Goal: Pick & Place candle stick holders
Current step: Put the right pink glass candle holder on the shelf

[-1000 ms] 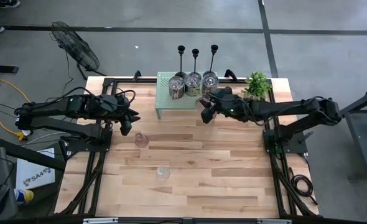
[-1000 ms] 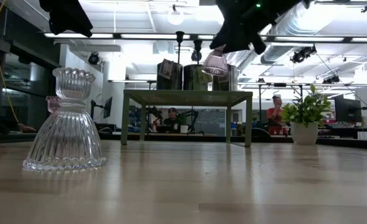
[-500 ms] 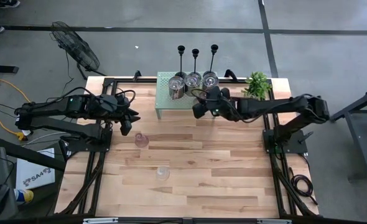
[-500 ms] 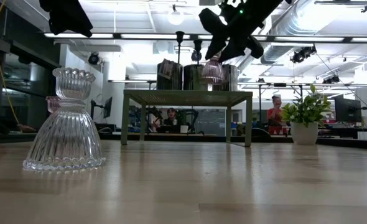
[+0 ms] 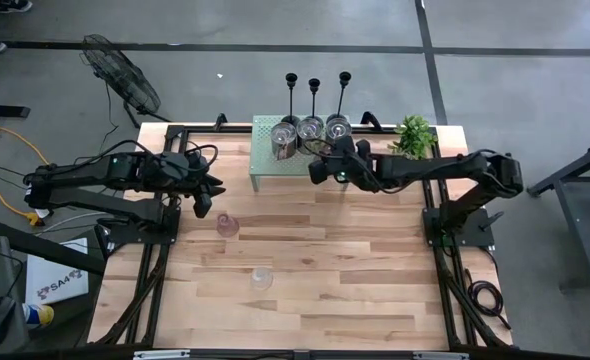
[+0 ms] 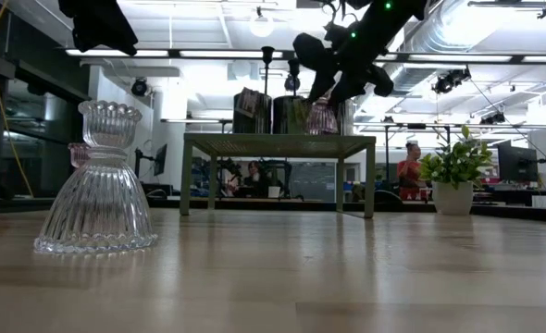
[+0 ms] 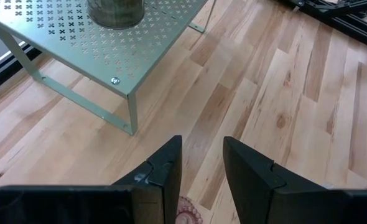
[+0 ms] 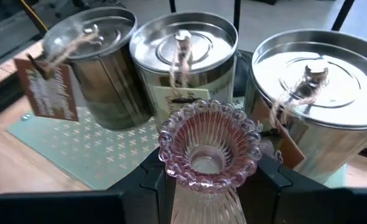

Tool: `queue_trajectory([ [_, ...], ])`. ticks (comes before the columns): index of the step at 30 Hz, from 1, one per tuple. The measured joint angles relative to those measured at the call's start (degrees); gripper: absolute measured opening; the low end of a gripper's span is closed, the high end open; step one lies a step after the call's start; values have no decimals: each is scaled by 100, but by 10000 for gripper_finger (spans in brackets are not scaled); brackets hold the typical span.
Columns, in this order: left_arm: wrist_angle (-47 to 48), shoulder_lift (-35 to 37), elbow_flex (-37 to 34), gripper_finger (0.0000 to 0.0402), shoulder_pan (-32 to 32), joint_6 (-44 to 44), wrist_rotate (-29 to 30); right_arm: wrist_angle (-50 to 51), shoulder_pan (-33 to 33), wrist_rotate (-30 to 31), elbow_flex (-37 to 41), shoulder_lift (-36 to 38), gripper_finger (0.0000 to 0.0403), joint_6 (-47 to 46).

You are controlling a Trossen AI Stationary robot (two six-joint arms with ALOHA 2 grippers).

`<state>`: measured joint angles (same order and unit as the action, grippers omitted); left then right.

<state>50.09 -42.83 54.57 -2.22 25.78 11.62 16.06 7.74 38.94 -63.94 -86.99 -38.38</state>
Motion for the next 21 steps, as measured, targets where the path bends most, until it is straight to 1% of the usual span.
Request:
queue_trajectory([
  [10,45,0,-2,113,0,2,-4,-18,27,37,0,-157,123,67],
  [13,67,0,-2,113,0,2,-4,6,25,168,0,-160,125,68],
  [21,74,0,-2,113,0,4,-4,-5,27,306,0,-165,158,86],
])
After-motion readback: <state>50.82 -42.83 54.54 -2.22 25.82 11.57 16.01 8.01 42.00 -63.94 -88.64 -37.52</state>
